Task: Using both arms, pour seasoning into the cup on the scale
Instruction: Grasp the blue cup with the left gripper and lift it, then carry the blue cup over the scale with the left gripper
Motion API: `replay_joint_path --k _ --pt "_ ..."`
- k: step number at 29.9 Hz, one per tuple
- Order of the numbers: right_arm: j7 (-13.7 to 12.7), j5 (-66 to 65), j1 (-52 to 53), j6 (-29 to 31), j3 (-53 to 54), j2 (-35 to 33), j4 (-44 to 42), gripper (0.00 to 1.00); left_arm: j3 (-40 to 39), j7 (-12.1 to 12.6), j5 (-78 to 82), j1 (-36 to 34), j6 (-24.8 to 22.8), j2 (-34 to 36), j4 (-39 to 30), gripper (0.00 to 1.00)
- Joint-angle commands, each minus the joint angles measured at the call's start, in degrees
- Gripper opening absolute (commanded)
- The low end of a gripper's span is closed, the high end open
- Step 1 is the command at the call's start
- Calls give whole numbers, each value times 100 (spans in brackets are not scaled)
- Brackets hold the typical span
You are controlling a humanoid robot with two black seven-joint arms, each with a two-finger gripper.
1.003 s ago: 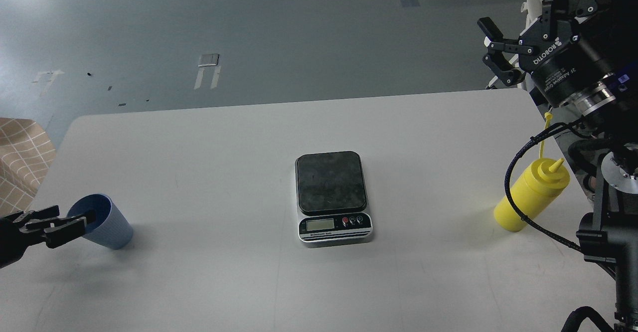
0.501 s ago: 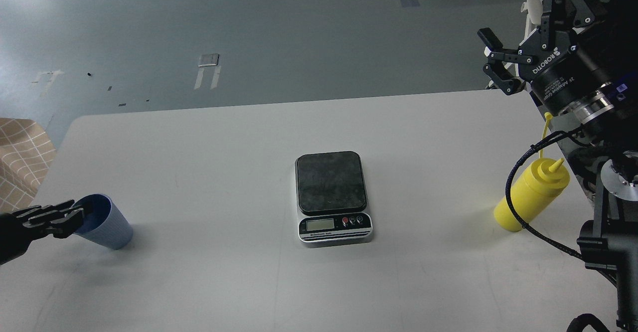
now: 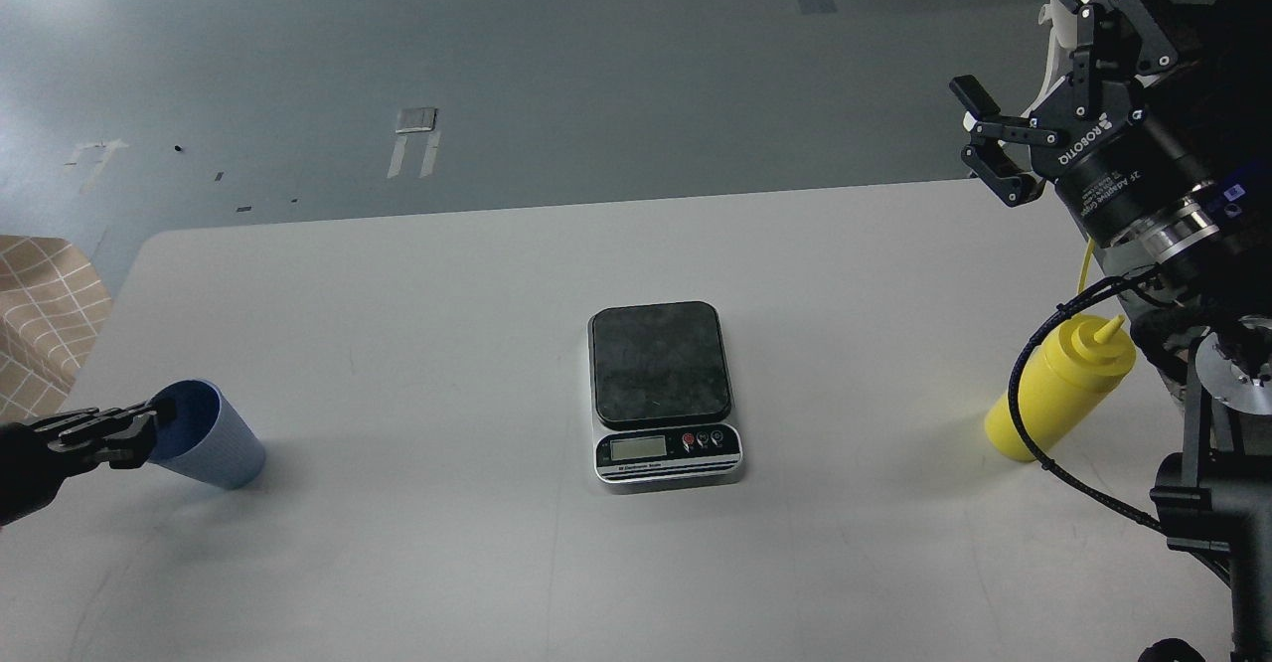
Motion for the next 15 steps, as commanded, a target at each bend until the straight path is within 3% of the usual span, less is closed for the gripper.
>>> replay_joint_path --k 1,8,15 --pt "-1 -4 -29 2 -8 1 -3 100 15 -1 87 -644 -244 -46 -83 0" --pt "8 -4 -38 2 0 1 6 100 24 -1 667 -2532 -1500 -1037 -320 0" --pt "17 4 -29 2 0 1 6 100 24 -1 1844 -3211 -1678 -2629 -426 0"
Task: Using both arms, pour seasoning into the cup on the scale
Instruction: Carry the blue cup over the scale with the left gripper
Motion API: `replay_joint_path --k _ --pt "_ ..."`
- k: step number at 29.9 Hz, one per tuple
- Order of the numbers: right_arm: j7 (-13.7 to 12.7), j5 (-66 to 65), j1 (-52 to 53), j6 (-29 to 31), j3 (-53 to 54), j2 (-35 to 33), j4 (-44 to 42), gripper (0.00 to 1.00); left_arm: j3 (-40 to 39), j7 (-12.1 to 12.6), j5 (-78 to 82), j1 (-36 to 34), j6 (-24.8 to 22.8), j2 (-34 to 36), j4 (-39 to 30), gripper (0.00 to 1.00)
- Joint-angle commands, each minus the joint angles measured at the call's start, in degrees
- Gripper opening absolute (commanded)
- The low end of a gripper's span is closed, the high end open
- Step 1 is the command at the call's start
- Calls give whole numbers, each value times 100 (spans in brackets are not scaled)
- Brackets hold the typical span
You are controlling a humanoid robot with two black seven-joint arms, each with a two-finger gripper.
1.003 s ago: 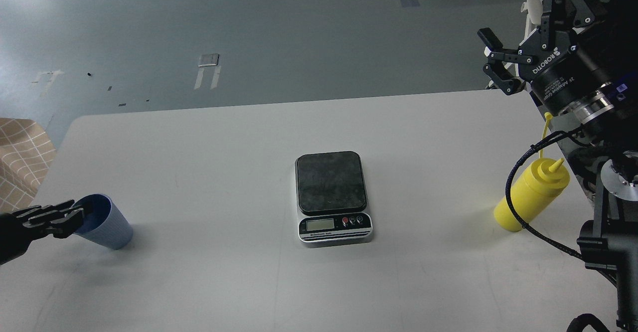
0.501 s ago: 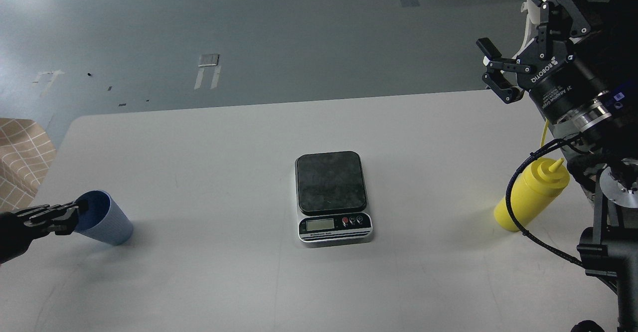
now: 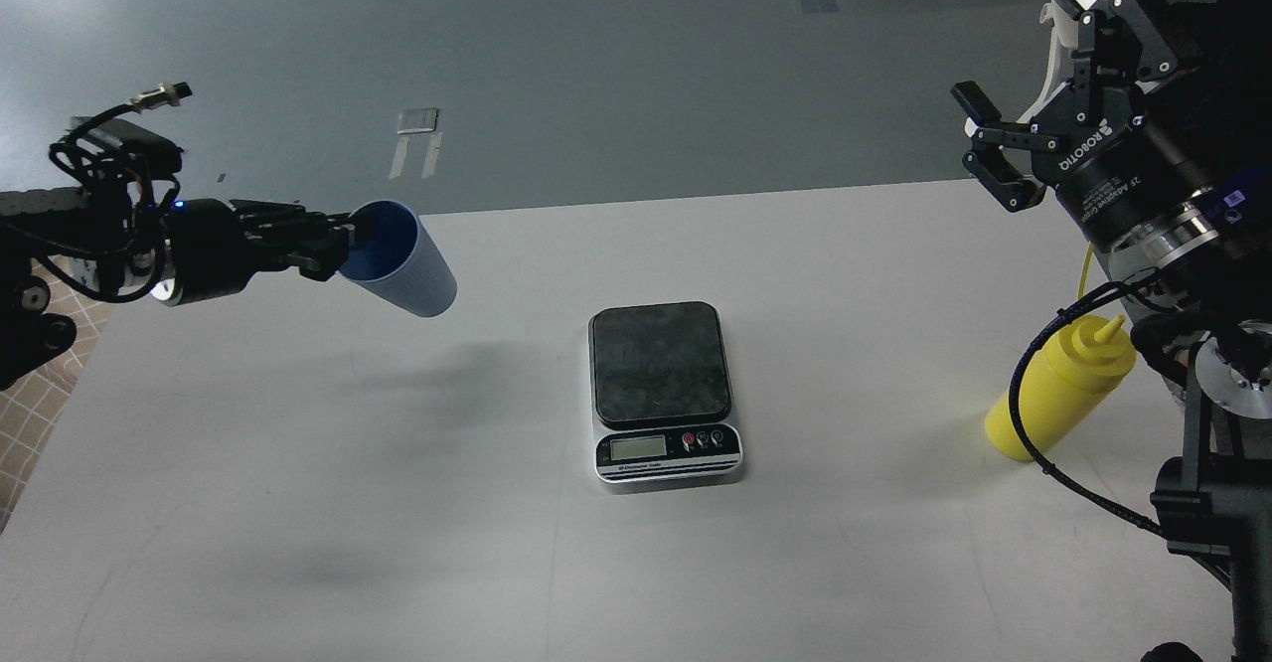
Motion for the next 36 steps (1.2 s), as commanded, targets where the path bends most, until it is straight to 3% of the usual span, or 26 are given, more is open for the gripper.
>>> replay_joint_path --k 1,12,19,36 --pt "8 6 13 -9 -1 0 1 100 0 -1 539 -213 -22 -734 -15 0" --pt "8 15 57 0 34 -9 10 100 17 -1 1084 -327 -57 -1684 108 0" --pt "8 15 57 0 43 -35 10 100 52 -1 1146 -389 -66 -2343 872 0" --pt "8 24 31 8 157 -141 62 100 79 -1 1199 -354 -619 -2370 855 0"
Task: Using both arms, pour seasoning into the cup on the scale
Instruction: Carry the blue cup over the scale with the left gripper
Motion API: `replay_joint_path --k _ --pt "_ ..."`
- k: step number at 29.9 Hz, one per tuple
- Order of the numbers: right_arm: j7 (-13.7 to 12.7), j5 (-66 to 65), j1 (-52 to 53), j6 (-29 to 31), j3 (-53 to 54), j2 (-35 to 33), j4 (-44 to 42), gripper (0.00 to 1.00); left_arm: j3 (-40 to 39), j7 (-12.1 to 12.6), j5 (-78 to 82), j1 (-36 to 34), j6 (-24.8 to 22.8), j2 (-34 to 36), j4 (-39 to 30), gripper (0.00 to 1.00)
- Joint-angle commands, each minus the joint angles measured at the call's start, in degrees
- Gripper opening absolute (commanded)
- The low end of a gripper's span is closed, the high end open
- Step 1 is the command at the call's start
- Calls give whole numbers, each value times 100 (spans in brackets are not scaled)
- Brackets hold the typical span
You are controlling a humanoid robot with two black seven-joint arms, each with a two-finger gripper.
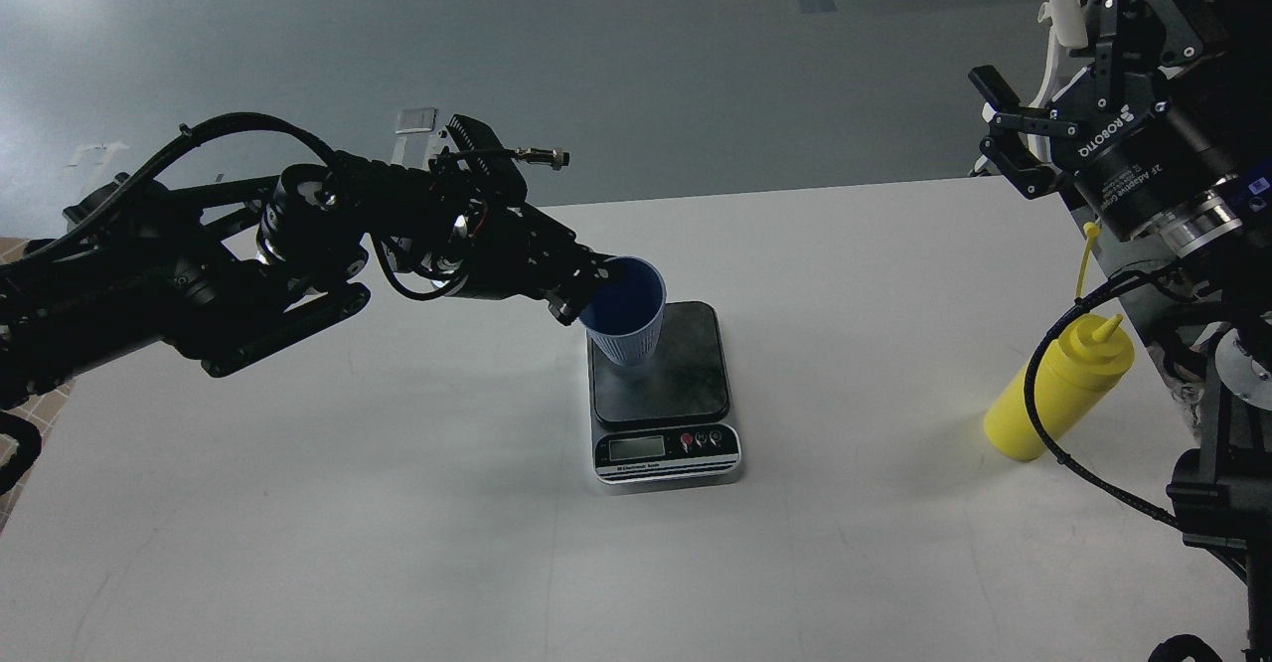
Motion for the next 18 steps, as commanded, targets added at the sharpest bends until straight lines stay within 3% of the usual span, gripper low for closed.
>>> replay_joint_path --k 1,18 --pt "0 0 -25 0 22 -11 9 100 -9 0 4 -30 -133 -14 -15 0" --pt "-9 9 -69 17 163 -54 18 100 0 0 4 -74 -326 -532 125 0"
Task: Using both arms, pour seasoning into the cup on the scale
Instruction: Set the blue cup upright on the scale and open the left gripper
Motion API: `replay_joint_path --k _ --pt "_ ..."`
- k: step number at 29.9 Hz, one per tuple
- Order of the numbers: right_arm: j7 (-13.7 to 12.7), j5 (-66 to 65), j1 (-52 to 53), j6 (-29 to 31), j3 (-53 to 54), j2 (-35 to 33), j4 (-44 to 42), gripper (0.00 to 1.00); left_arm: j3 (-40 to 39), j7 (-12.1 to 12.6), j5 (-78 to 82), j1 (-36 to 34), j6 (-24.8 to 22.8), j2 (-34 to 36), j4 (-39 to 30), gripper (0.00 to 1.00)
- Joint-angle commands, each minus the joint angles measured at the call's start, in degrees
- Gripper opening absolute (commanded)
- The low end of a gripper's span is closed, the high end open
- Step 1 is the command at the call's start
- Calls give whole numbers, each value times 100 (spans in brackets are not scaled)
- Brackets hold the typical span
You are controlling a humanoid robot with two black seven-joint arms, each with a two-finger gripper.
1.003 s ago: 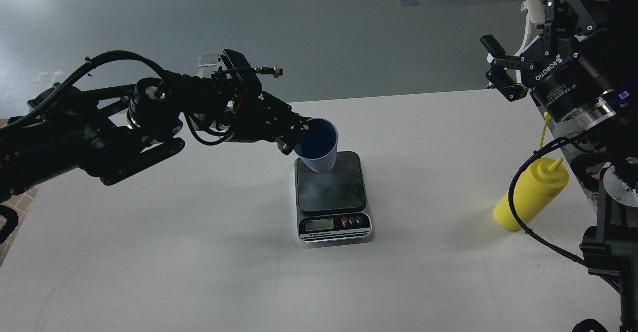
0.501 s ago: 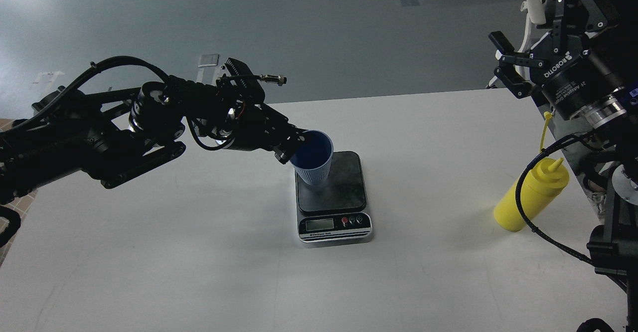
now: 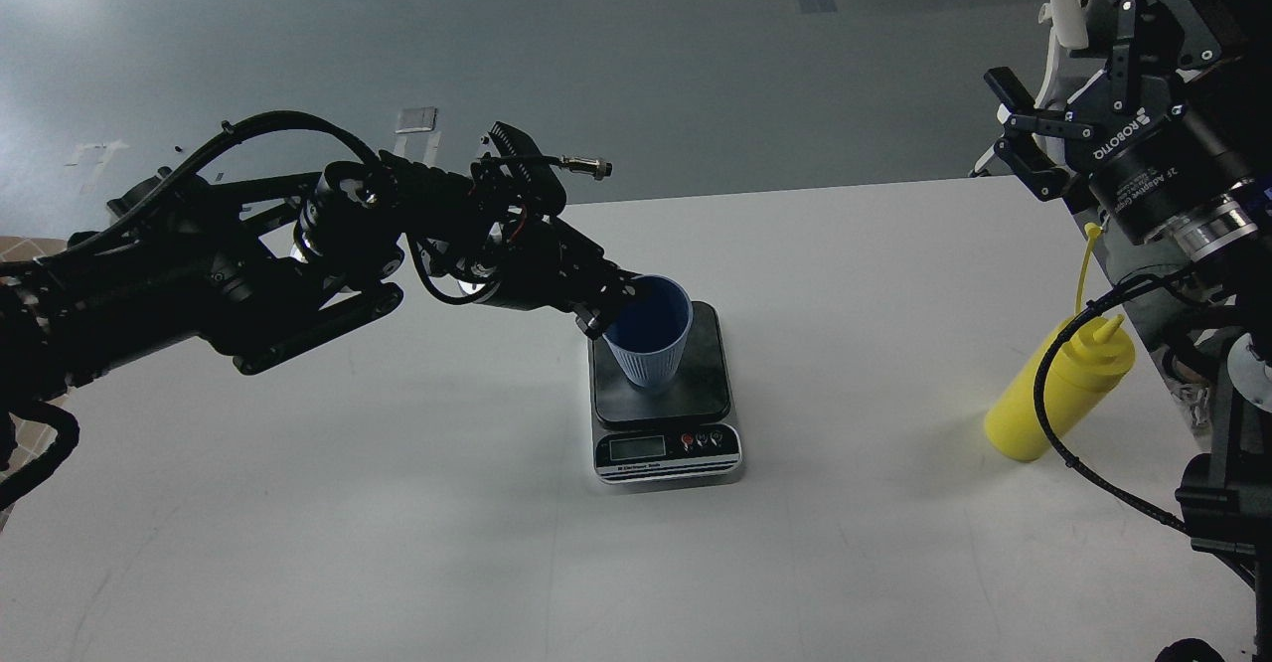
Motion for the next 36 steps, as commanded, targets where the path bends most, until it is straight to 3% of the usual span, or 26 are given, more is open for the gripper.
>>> replay_joint_path --k 1,17,20,21,23,24,25,29,36 --pt "4 9 -1 13 55 -53 3 100 15 0 16 9 -1 -138 137 0" --pt "-4 17 -27 22 187 -62 47 100 419 0 16 -105 -1 -235 569 0" --pt "4 9 -36 22 187 -62 47 100 401 0 -2 -114 -9 -244 569 5" --pt "-4 9 -45 22 179 -62 47 100 393 0 -36 -114 -9 -252 569 12" --pt "-4 9 -54 22 179 -62 38 100 331 0 -89 -123 -9 -252 595 39" --pt "-4 9 -54 22 179 -62 38 100 314 0 -159 -123 -9 -261 639 69" --pt "-4 9 -54 22 179 -62 38 100 305 0 -316 -123 -9 -261 700 91" --pt "-4 17 -63 30 170 -53 38 100 314 0 -827 -219 -62 -270 736 97" --pt "-4 9 -63 44 126 -53 30 100 261 0 -1283 -290 -238 -226 762 98"
